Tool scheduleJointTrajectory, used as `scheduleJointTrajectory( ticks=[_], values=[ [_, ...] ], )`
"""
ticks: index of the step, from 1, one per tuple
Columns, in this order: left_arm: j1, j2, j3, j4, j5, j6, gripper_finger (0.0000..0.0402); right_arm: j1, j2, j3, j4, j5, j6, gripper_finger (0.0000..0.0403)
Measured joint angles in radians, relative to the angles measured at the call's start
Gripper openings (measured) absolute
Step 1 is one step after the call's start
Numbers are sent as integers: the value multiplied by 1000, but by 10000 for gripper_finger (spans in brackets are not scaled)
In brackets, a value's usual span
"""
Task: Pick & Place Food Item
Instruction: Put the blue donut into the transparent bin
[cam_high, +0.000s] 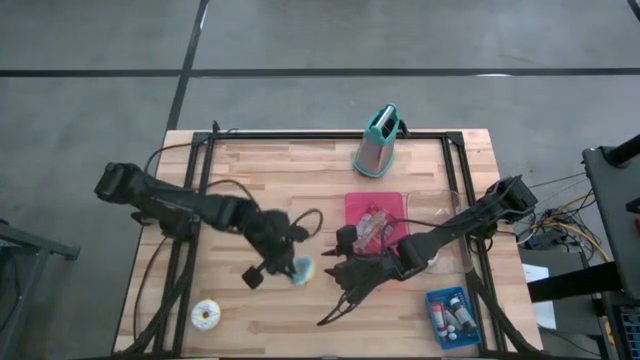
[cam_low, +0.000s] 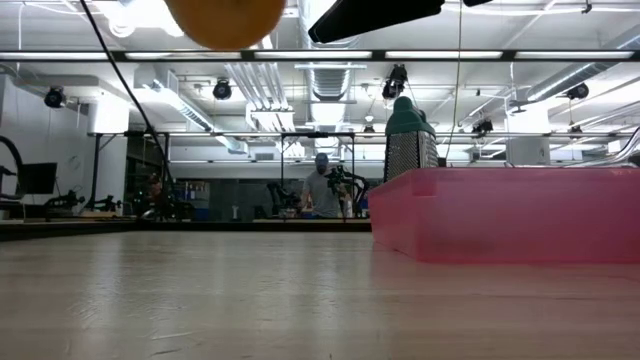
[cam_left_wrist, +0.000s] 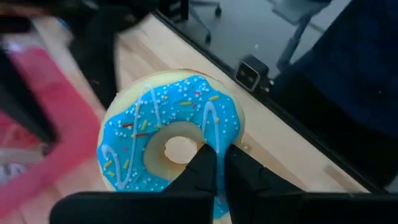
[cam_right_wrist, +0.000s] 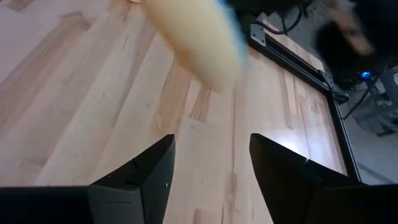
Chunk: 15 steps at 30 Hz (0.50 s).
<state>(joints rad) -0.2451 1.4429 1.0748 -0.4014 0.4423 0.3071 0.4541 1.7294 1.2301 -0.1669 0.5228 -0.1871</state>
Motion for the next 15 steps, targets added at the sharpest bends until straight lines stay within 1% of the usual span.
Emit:
scheduleJointTrajectory(
  ticks=[5, 12, 15],
  values=[
    [63, 7, -8, 18, 112, 83, 22, 0, 0, 0, 0, 0, -5, 205],
    [85, 14, -77, 94, 172, 176, 22, -1, 0, 0, 3, 1, -52, 205],
    [94, 16, -108, 137, 176, 196, 23, -3, 0, 0, 26, 1, -75, 205]
  ],
)
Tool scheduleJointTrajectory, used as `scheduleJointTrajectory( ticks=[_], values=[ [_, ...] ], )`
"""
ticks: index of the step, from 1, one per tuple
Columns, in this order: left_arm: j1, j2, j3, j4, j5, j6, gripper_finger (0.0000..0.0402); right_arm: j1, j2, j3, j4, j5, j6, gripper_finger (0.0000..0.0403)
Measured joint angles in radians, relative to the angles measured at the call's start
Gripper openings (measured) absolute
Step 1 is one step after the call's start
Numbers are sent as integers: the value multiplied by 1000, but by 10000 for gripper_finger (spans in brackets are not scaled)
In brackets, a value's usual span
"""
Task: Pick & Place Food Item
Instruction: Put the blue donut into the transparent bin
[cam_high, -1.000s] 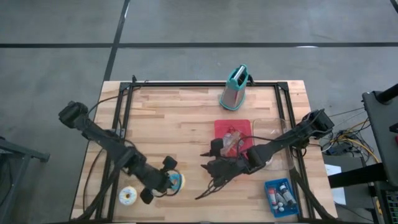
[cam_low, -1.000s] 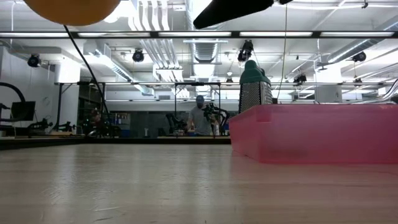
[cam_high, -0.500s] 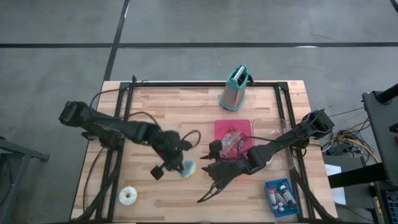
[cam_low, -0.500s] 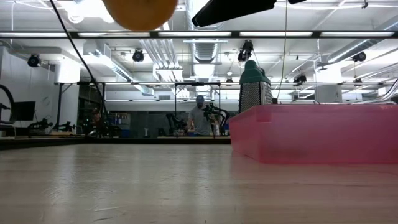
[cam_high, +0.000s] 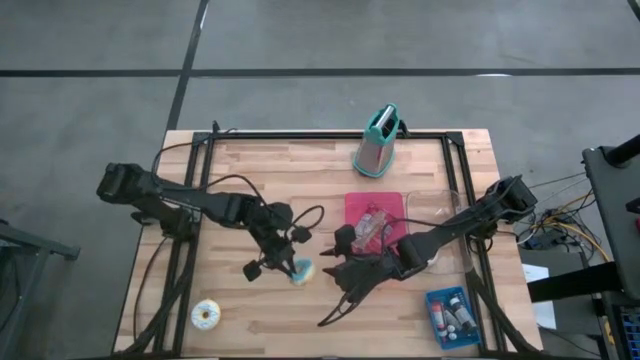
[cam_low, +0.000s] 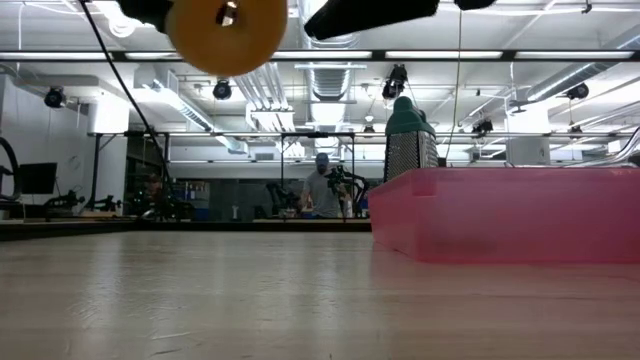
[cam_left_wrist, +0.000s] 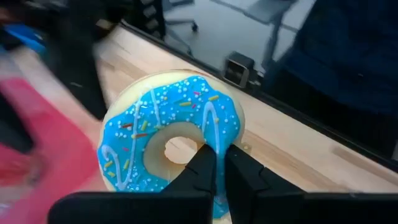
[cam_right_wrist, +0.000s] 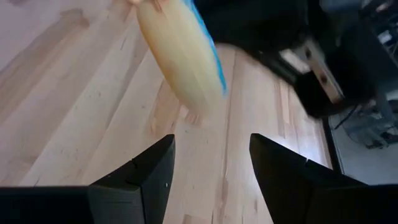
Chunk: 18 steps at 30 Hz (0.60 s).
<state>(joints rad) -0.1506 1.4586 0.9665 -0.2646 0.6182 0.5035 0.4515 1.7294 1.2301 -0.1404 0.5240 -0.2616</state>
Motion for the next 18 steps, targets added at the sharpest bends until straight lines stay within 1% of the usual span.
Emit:
scheduleJointTrajectory(
  ticks=[3, 8, 12, 16, 18],
  values=[
    [17, -2, -22, 59, 1, 5, 23, 0, 0, 0, 26, 0, -20, 205],
    [39, 0, -23, 68, 57, 6, 23, 0, 0, 0, 44, 0, -54, 205],
    [44, 1, -23, 80, 59, 7, 23, -1, 11, -1, 107, -5, -93, 205],
    [44, 1, -23, 92, 60, 9, 23, -1, 60, -2, 217, -9, -174, 205],
    [44, 1, -23, 92, 60, 7, 23, -1, 83, -2, 233, -2, -255, 205]
  ],
)
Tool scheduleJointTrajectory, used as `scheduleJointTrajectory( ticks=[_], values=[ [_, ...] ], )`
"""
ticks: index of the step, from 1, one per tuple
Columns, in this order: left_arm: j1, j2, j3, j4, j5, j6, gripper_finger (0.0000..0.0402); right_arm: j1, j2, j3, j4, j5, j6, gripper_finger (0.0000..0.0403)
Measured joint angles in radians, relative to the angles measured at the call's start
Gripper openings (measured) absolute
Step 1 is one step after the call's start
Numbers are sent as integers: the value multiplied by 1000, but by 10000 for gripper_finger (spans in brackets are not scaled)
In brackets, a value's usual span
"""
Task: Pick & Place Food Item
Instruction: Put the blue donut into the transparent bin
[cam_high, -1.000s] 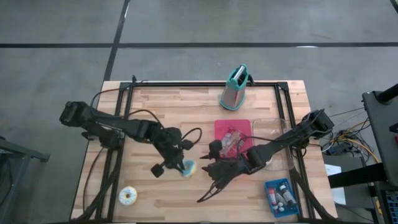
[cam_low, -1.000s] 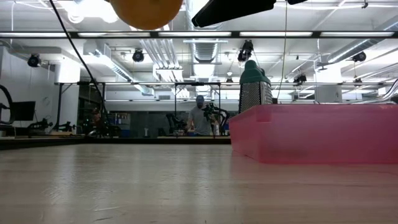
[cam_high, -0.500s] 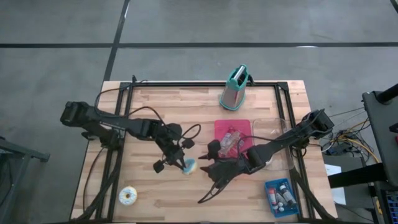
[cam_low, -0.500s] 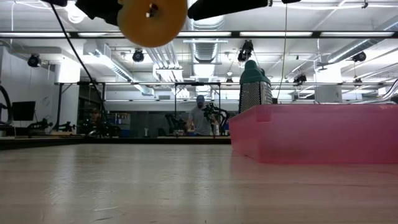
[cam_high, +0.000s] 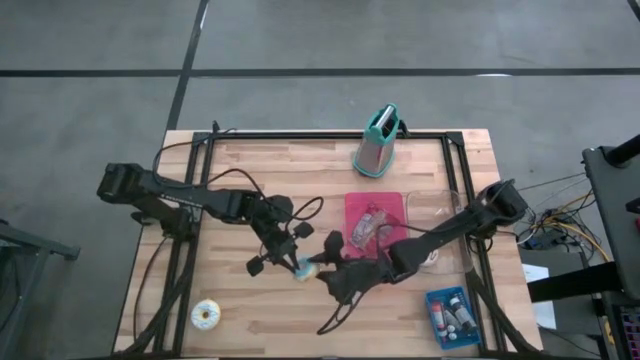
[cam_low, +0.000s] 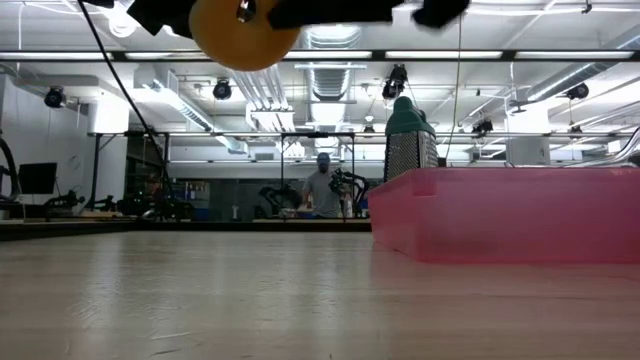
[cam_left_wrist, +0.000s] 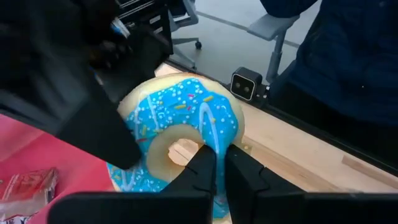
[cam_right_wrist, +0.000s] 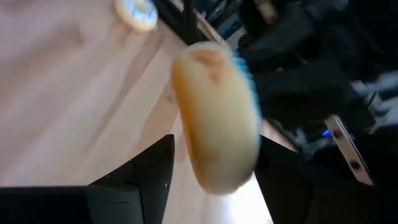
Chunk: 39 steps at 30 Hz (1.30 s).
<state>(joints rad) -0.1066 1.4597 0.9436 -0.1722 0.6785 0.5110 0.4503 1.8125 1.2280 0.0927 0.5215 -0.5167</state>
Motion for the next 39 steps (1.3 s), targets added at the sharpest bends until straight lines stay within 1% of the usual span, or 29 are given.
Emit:
scheduleJointTrajectory(
  ticks=[3, 5, 9, 16, 28, 32, 36, 39],
  values=[
    [0, 0, 0, 0, -1, -6, 23, 0, 27, 7, 2, 16, -140, 205],
    [0, 0, 0, 0, -1, -6, 23, 0, 40, 7, 19, 32, -164, 204],
    [0, 0, 0, 0, -1, -6, 23, 0, 42, 7, 27, 35, -164, 186],
    [0, 0, 0, 0, 3, -6, 23, 1, 42, 8, 82, 33, -137, 135],
    [0, 0, 0, 3, 2, -13, 24, 1, 42, 22, 75, 32, -136, 59],
    [-1, 0, 0, 9, -1, -37, 28, 1, 42, 22, 70, 31, -137, 50],
    [-2, 0, 0, 38, -4, -53, 39, 1, 41, 22, 69, 31, -137, 50],
    [-2, 0, 0, 73, -5, -124, 50, 1, 40, 22, 69, 32, -137, 53]
  ],
)
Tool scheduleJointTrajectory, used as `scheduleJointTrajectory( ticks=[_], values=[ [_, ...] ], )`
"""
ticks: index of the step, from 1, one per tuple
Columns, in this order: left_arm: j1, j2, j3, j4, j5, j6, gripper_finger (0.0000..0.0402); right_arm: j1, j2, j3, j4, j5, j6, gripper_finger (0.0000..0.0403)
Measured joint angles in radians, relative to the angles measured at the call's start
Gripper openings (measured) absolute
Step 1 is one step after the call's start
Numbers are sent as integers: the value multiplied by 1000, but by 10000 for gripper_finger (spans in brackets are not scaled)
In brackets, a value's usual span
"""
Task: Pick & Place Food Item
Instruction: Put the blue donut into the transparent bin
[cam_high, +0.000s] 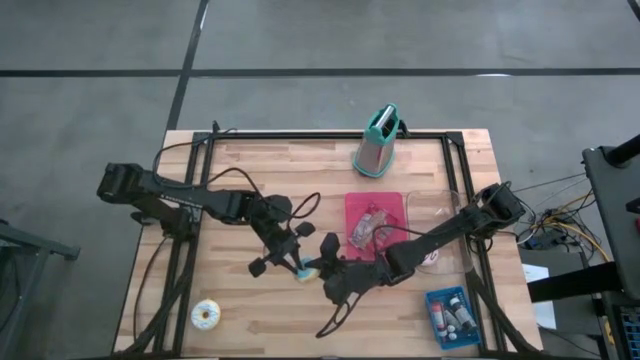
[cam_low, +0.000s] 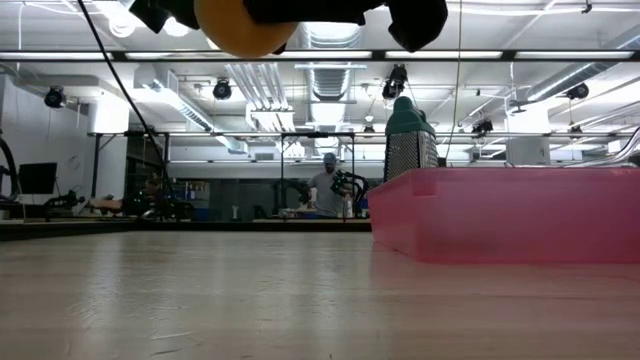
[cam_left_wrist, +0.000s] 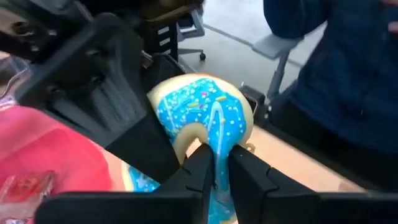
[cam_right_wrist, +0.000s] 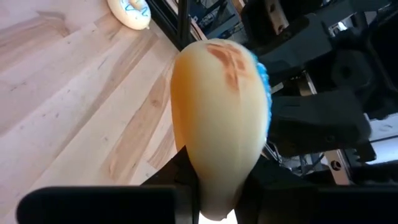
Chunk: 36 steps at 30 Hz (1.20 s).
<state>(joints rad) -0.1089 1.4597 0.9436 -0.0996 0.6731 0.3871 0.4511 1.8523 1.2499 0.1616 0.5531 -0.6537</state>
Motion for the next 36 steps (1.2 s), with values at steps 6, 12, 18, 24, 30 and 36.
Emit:
scheduleJointTrajectory(
  ticks=[6, 12, 18, 24, 30, 36],
  values=[
    [-1, 0, 0, 16, -4, -116, 79, 0, 0, 0, -1, 8, 0, 52],
    [-10, 0, 0, 17, -19, -135, 123, 0, 0, 0, -4, 22, 15, 52],
    [-17, 0, 0, 17, -23, -137, 168, 0, 0, 0, -22, 23, 18, 52],
    [-18, 1, 0, 17, -30, -137, 195, 0, 0, 0, -32, 26, 19, 52],
    [-18, 1, 0, 15, -37, -150, 199, 0, 0, 0, -34, 41, 24, 52],
    [-14, -4, 0, 14, -55, -183, 198, 4, -10, 8, -172, 234, 158, 52]
  ],
)
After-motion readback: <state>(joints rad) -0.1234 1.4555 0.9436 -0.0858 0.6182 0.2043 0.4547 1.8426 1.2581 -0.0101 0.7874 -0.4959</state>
